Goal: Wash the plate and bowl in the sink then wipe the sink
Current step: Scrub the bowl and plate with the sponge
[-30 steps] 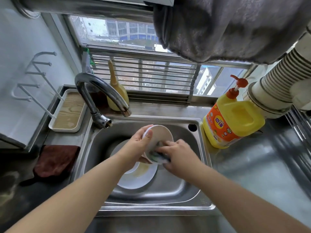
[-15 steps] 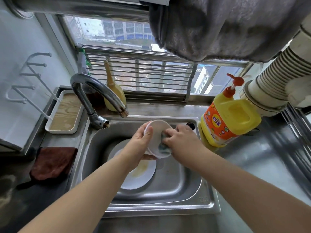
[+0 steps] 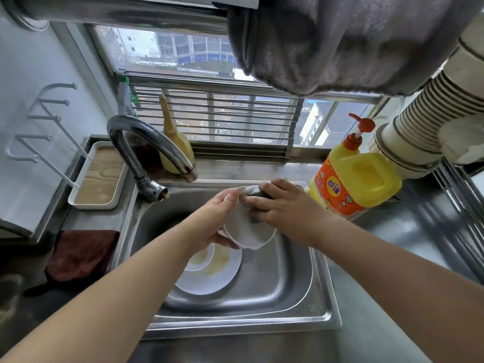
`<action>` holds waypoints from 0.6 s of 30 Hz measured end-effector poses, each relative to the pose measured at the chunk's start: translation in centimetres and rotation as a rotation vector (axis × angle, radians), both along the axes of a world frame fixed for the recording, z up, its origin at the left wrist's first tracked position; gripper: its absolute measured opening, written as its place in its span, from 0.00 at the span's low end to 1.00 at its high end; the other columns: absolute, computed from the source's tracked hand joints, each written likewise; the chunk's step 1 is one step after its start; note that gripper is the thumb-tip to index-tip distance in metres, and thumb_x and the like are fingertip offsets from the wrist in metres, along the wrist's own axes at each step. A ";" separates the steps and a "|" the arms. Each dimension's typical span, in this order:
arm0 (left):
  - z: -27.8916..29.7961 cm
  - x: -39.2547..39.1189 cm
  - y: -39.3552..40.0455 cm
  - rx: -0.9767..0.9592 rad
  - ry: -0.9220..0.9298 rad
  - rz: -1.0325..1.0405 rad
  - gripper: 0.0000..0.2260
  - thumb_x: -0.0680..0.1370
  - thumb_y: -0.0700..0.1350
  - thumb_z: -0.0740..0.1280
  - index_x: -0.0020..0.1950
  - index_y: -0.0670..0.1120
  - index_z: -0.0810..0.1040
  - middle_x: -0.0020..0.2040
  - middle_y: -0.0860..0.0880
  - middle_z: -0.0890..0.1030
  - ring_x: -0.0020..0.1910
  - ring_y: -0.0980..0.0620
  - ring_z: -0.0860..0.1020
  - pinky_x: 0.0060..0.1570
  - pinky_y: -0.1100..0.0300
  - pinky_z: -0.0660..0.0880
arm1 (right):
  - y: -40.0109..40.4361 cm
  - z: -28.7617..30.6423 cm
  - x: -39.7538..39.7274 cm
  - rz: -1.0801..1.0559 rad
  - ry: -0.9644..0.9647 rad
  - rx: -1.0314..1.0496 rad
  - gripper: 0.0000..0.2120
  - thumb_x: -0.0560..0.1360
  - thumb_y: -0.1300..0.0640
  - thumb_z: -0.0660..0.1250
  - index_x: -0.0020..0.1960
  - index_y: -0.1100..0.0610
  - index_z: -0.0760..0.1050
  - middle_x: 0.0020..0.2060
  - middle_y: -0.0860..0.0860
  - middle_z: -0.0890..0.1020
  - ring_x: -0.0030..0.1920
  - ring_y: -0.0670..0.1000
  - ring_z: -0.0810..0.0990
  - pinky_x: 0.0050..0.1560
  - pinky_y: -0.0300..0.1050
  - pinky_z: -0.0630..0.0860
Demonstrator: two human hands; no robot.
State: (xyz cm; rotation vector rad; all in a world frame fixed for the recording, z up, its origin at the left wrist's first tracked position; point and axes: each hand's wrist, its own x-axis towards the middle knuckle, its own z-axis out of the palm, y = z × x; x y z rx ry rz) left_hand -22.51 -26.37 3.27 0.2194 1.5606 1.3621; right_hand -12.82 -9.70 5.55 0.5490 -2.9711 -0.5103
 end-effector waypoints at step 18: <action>-1.2 0.4 -1.0 -0.091 -0.246 0.217 0.19 0.81 0.61 0.50 0.62 0.52 0.70 0.49 0.42 0.78 0.44 0.44 0.79 0.38 0.52 0.78 | -3.1 0.4 4.1 -0.576 -0.368 -0.618 0.35 0.72 0.52 0.63 0.74 0.39 0.53 0.55 0.48 0.79 0.51 0.52 0.74 0.52 0.37 0.68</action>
